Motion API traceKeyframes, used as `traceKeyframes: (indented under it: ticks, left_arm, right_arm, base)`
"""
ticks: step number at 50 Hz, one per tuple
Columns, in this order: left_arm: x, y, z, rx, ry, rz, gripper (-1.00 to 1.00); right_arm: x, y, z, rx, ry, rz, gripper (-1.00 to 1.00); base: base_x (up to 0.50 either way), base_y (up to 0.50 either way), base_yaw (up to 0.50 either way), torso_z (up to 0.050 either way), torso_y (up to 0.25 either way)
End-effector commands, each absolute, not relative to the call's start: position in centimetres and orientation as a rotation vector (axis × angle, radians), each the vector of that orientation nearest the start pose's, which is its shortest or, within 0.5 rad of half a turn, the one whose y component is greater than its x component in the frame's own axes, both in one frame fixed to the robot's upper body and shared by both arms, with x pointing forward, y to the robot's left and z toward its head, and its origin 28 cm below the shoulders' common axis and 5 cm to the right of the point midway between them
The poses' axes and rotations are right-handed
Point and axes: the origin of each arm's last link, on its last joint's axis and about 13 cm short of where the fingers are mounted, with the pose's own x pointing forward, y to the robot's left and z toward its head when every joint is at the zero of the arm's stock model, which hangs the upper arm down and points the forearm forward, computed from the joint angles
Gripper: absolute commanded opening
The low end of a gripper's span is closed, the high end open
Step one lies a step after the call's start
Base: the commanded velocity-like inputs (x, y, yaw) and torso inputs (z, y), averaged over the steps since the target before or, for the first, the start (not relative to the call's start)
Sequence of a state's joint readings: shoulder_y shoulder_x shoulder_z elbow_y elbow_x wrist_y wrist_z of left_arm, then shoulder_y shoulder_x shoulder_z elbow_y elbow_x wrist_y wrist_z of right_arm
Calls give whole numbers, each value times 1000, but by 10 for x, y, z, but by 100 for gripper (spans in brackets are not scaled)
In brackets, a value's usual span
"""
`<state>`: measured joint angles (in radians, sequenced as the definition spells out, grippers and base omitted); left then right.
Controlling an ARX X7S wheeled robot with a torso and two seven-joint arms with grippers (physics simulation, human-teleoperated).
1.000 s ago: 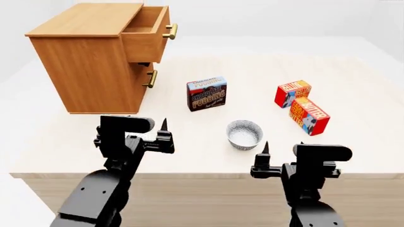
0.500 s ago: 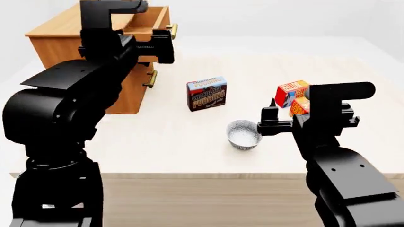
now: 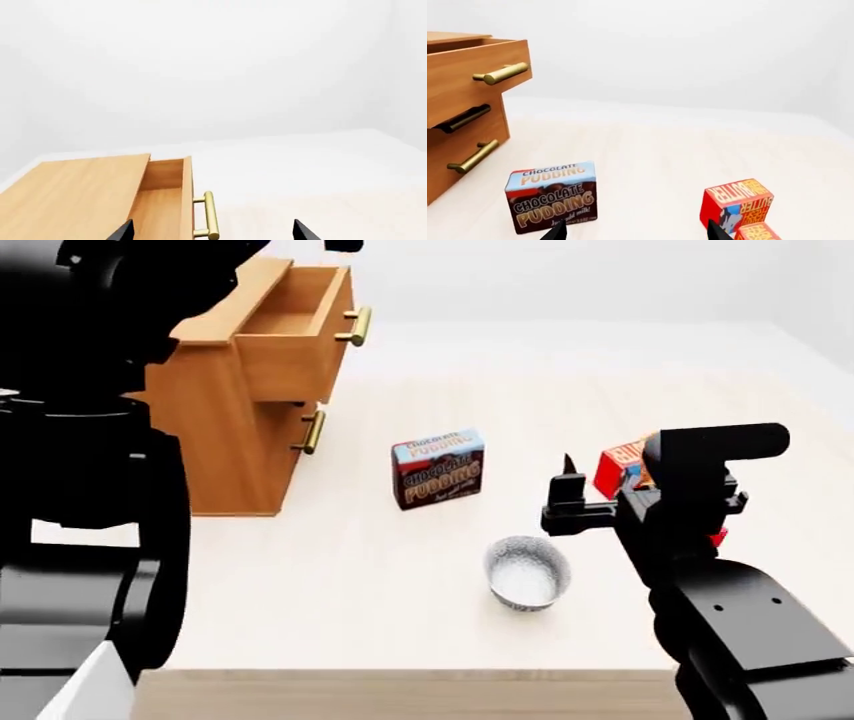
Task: Put the bowl in the top drawer of the cabinet.
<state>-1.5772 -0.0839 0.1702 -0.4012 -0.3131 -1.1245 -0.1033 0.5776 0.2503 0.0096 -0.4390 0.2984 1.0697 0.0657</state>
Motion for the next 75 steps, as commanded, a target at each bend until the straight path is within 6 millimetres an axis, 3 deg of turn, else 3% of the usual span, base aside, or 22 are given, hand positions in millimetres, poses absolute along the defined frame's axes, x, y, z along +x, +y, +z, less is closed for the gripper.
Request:
traceKeyframes:
  ticks: [1,44,75]
  left_arm:
    - [373,193,383,106,83,-91,100]
    - [403,194,329,33,293,-67,100]
    - [418,198,300,-85,422,-34,100]
  right_arm:
    - [275,-143,167,-26,78,65,100]
    - [274,-141,154,-76,127,44,100]
    - [274,-141,146,-106,145,48,100]
  base:
    - [500,0,0,0,0]
    - [500,0,0,0,1]
    - [2,0,0,0,0]
